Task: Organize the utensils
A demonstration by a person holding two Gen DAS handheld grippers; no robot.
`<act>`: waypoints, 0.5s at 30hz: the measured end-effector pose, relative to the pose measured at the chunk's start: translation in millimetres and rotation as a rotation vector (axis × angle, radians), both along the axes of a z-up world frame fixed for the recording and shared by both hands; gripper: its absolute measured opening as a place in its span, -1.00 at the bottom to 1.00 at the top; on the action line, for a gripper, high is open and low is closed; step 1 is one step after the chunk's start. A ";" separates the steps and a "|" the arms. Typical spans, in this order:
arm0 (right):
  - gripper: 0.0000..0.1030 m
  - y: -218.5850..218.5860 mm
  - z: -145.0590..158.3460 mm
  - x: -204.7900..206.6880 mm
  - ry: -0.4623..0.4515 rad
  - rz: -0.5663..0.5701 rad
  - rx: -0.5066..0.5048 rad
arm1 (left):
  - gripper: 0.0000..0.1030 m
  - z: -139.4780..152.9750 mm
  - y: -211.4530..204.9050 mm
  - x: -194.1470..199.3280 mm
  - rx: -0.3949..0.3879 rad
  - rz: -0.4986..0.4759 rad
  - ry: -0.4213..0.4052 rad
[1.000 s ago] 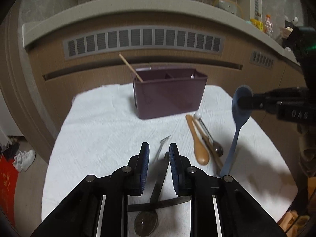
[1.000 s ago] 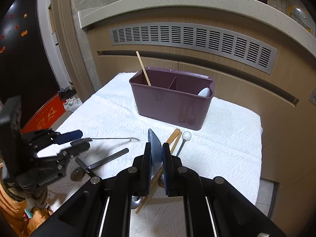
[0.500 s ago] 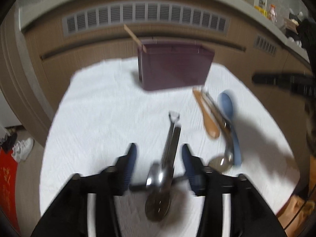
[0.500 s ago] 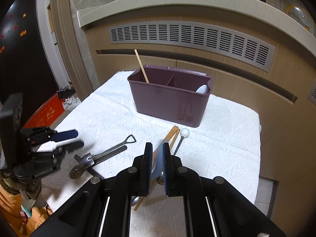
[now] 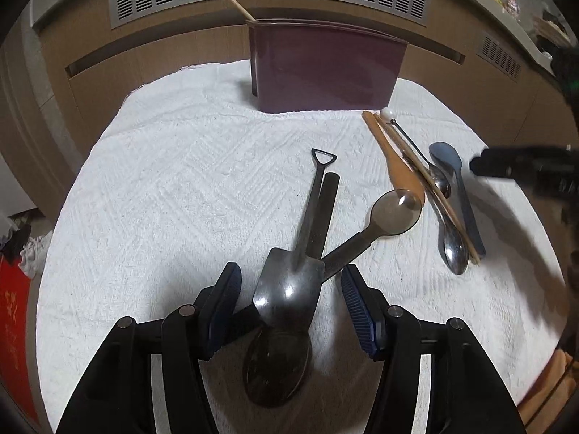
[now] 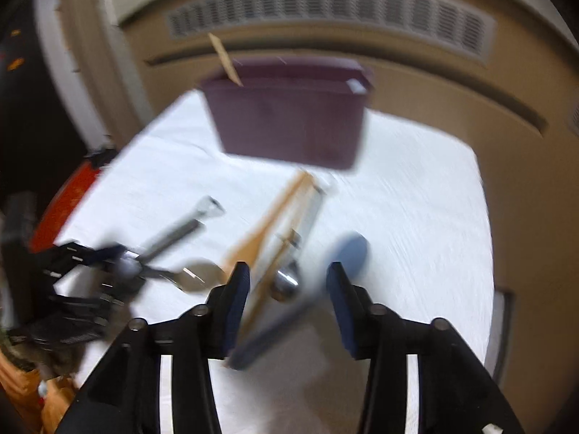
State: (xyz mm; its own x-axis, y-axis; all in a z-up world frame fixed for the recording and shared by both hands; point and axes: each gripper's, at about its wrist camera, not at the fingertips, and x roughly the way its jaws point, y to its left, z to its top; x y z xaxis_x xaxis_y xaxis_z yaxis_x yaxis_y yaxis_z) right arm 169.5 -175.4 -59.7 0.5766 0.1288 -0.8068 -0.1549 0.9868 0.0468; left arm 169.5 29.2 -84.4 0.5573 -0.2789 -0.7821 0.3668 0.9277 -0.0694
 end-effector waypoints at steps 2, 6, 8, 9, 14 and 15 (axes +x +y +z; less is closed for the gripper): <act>-0.16 -7.8 -15.1 -2.4 0.023 -0.039 0.003 | -0.31 1.0 2.2 0.6 -0.009 0.011 -0.012; -0.16 -19.0 -32.4 -8.5 0.056 -0.092 0.025 | -0.36 4.5 14.8 4.1 -0.078 0.044 -0.019; -0.16 -21.2 -34.7 -10.9 0.054 -0.101 0.024 | -0.36 11.0 21.4 2.0 -0.102 0.067 -0.050; -0.16 -21.3 -34.9 -12.5 0.049 -0.102 0.021 | -0.36 15.0 24.0 0.1 -0.110 0.076 -0.064; -0.16 -17.4 -30.2 -18.0 0.024 -0.086 0.002 | -0.36 40.1 28.6 -12.2 -0.124 0.091 -0.132; -0.16 -17.6 -29.9 -17.5 0.020 -0.085 0.005 | -0.36 45.0 27.4 -14.3 -0.123 0.090 -0.145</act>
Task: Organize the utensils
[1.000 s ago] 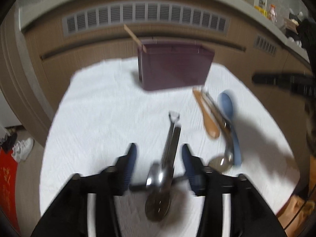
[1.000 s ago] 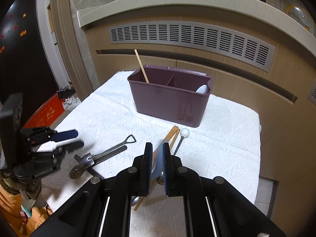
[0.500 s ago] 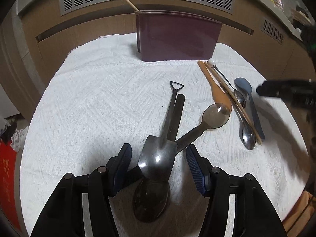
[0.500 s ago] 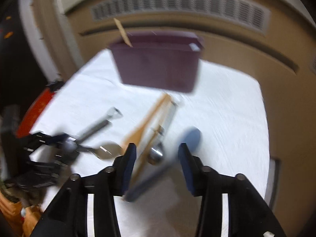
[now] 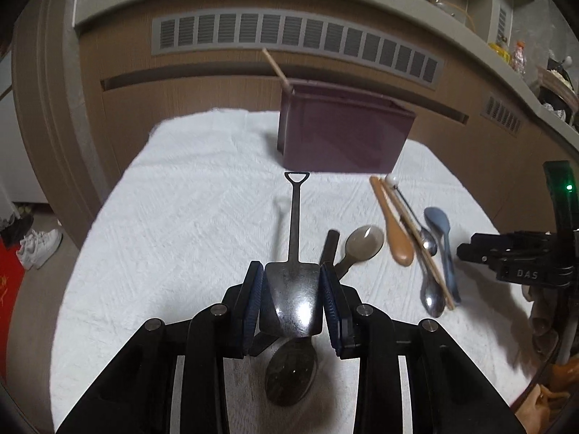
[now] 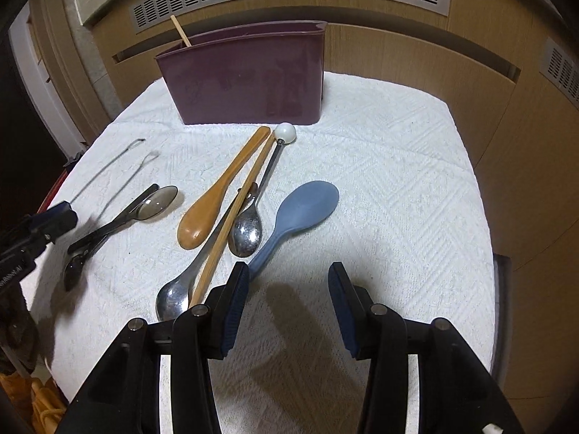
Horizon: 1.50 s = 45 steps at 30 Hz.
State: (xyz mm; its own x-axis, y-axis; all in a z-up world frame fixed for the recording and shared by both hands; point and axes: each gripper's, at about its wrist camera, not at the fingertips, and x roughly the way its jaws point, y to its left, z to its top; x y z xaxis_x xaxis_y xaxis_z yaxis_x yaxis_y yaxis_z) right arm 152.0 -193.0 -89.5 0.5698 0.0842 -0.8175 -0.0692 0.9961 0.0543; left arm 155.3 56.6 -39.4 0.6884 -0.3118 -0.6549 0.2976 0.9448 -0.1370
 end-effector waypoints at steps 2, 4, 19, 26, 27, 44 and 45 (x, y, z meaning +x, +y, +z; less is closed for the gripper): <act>-0.13 -1.7 2.7 -1.2 -0.010 -0.005 0.013 | -0.36 12.3 -2.1 -4.7 0.004 0.002 -0.043; -0.05 -4.2 6.5 -1.5 -0.026 -0.025 0.016 | -0.36 21.8 -3.3 -8.9 0.012 0.003 -0.078; -0.06 7.2 -17.7 63.1 0.013 -0.220 -0.077 | -0.36 15.2 5.1 -10.2 -0.014 0.009 -0.073; -0.35 14.6 -6.1 50.6 -0.020 -0.125 -0.086 | -0.36 21.4 9.8 -18.0 -0.035 -0.010 -0.058; -0.37 14.2 -1.8 46.7 -0.032 -0.117 -0.080 | -0.36 23.3 8.7 -19.7 -0.031 -0.017 -0.058; -0.78 33.1 57.4 -18.2 -0.210 0.096 -0.006 | -0.36 43.4 -53.4 -68.5 0.276 -0.271 0.057; -0.80 32.4 55.7 -19.1 -0.210 0.096 -0.003 | -0.35 40.1 -51.3 -68.1 0.279 -0.263 0.075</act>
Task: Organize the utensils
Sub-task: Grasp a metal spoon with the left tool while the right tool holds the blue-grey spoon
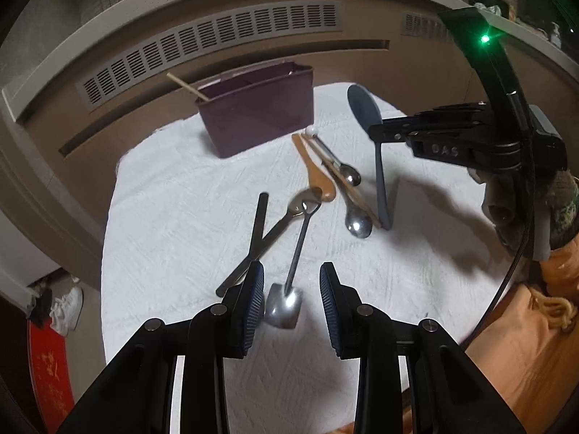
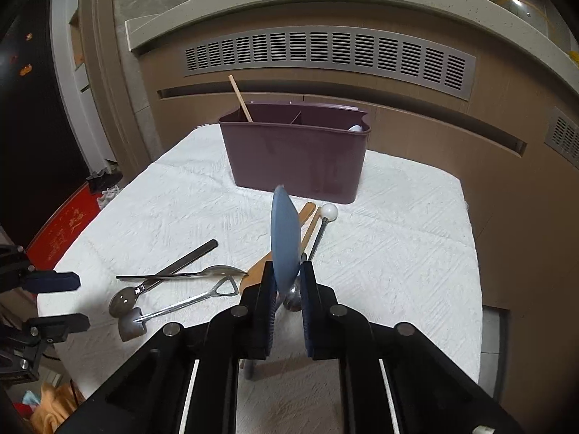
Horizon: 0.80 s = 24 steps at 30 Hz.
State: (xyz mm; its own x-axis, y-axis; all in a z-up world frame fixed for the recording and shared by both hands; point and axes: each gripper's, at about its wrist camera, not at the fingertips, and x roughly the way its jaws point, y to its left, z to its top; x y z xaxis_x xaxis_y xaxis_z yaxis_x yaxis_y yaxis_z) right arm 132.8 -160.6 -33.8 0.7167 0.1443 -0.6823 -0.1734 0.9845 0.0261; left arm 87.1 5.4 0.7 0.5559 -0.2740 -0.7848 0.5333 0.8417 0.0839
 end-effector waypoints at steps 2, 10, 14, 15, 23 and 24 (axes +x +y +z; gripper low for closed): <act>-0.81 -4.8 -4.6 0.0 0.012 -0.001 0.019 | -0.34 -9.8 6.9 2.5 0.000 0.026 0.034; -0.88 -22.0 -24.8 14.9 0.105 0.016 0.130 | -0.33 -26.3 -3.8 40.3 -0.082 0.008 0.078; -0.83 -34.2 -32.7 26.2 0.139 -0.043 0.102 | -0.33 -30.6 -31.9 63.2 0.005 -0.055 0.033; -0.69 -40.2 -34.5 27.1 0.145 -0.075 0.096 | -0.33 -30.0 -33.9 65.8 0.004 -0.062 0.028; 0.10 -70.4 -60.9 38.5 0.183 -0.308 0.060 | 0.08 -37.6 -48.0 84.6 0.073 -0.218 -0.024; 0.10 -69.2 -63.2 42.8 0.191 -0.313 0.065 | 0.08 -39.4 -47.4 88.1 0.073 -0.229 -0.016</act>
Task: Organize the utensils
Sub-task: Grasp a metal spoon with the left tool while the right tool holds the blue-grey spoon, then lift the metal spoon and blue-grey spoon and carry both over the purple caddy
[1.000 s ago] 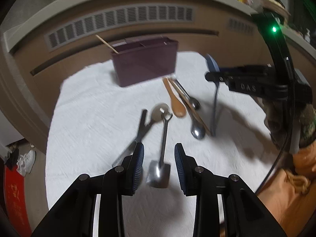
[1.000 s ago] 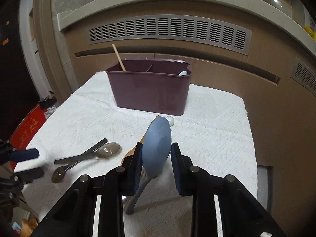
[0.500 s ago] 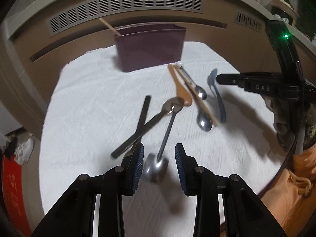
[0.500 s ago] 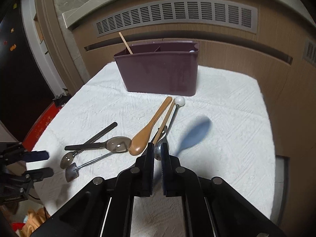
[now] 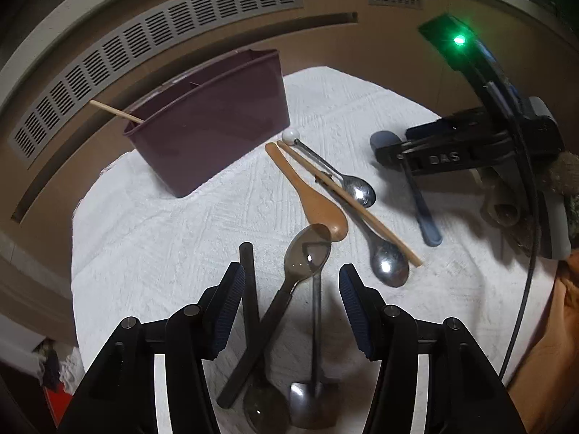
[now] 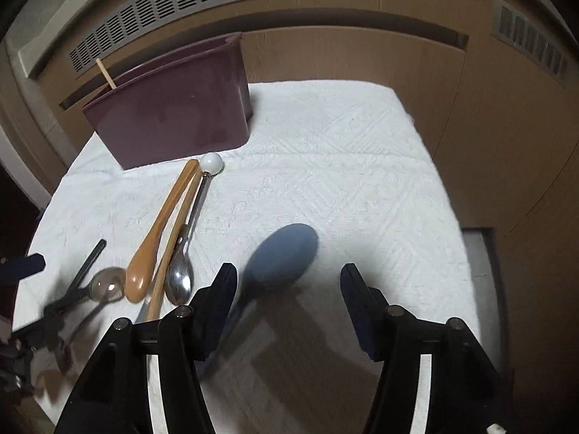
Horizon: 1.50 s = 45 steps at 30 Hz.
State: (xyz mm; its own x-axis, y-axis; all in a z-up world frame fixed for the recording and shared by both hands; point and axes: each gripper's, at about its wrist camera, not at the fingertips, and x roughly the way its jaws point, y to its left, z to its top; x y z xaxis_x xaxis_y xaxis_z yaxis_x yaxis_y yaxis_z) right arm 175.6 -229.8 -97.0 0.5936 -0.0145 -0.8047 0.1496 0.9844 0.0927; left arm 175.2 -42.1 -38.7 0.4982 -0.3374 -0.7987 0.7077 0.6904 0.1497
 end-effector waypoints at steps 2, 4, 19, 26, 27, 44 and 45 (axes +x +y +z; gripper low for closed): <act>0.12 5.2 -7.2 13.1 0.032 -0.015 -0.013 | 0.08 -2.9 0.7 7.2 0.005 -0.025 0.017; -0.14 13.4 -9.7 21.8 0.020 -0.014 -0.071 | 0.08 -5.4 -1.2 10.7 0.020 -0.064 0.022; -0.30 13.1 -11.3 18.5 -0.044 0.066 -0.068 | -0.28 -33.3 -41.8 70.3 0.121 -0.145 0.341; -0.40 15.3 -7.9 19.4 -0.047 0.099 -0.047 | -0.31 -31.2 -38.1 64.0 0.057 0.003 0.287; -0.42 15.6 -6.2 18.0 -0.047 0.111 -0.032 | -0.31 -29.1 -33.2 60.1 0.031 0.041 0.257; -0.89 39.4 69.8 -15.4 -0.230 0.257 -0.076 | -0.31 90.2 48.3 4.3 -0.391 0.354 -0.246; -0.90 42.4 80.1 -15.8 -0.259 0.270 -0.087 | -0.31 99.1 49.8 5.6 -0.405 0.357 -0.268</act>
State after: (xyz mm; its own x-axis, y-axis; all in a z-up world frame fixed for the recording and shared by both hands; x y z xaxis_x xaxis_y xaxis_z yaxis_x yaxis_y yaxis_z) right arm 159.8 -187.4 -17.0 0.7687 0.1087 -0.6303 -0.1339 0.9910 0.0076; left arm 180.8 7.7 60.3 0.8027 -0.3634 -0.4729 0.3957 0.9178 -0.0334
